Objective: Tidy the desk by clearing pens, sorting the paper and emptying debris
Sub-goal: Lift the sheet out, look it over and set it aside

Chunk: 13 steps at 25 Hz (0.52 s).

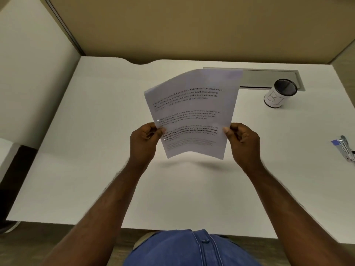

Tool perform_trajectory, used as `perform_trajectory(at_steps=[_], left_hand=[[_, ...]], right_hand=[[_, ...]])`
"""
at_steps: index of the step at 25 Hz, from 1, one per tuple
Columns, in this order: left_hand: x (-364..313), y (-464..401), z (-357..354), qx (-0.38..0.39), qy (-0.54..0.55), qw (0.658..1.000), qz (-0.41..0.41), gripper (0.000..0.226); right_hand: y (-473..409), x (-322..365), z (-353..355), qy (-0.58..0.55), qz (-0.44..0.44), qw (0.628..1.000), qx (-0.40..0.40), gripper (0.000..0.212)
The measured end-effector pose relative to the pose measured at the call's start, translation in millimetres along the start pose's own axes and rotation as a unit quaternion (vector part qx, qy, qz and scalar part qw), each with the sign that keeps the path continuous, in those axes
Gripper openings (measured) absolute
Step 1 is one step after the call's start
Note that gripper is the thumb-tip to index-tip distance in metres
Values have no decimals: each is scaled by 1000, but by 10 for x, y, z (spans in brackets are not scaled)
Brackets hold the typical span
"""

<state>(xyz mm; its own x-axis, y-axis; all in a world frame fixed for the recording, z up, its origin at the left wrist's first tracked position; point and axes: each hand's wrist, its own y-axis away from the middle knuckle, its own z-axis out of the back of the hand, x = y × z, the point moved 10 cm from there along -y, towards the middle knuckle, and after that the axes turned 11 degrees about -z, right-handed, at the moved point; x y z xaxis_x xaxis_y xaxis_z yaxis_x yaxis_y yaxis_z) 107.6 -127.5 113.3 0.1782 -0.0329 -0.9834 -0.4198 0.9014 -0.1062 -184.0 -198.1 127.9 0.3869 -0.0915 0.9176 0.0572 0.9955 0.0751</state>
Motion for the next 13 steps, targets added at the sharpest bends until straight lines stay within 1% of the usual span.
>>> perform_trajectory(at_steps=[2, 4, 6, 9, 11, 13], left_hand=[[77, -110, 134, 5, 42, 999, 31, 17], [189, -213, 306, 6, 43, 998, 54, 21], [399, -301, 549, -1, 17, 996, 87, 20], [820, -372, 1010, -2, -36, 990, 134, 22], [1071, -398, 1368, -1, -82, 985, 150, 26], [1266, -444, 1729, -1, -122, 980, 154, 22]], right_hand=[[-112, -5, -217, -39, -39, 998, 41, 7], [-191, -47, -471, -65, -88, 992, 67, 8], [-213, -125, -840, -57, -131, 985, 101, 4], [-144, -303, -1463, -6, -193, 970, 145, 6], [-28, -377, -1906, 3, -227, 959, 173, 13], [91, -383, -2334, 6, -252, 948, 193, 13]])
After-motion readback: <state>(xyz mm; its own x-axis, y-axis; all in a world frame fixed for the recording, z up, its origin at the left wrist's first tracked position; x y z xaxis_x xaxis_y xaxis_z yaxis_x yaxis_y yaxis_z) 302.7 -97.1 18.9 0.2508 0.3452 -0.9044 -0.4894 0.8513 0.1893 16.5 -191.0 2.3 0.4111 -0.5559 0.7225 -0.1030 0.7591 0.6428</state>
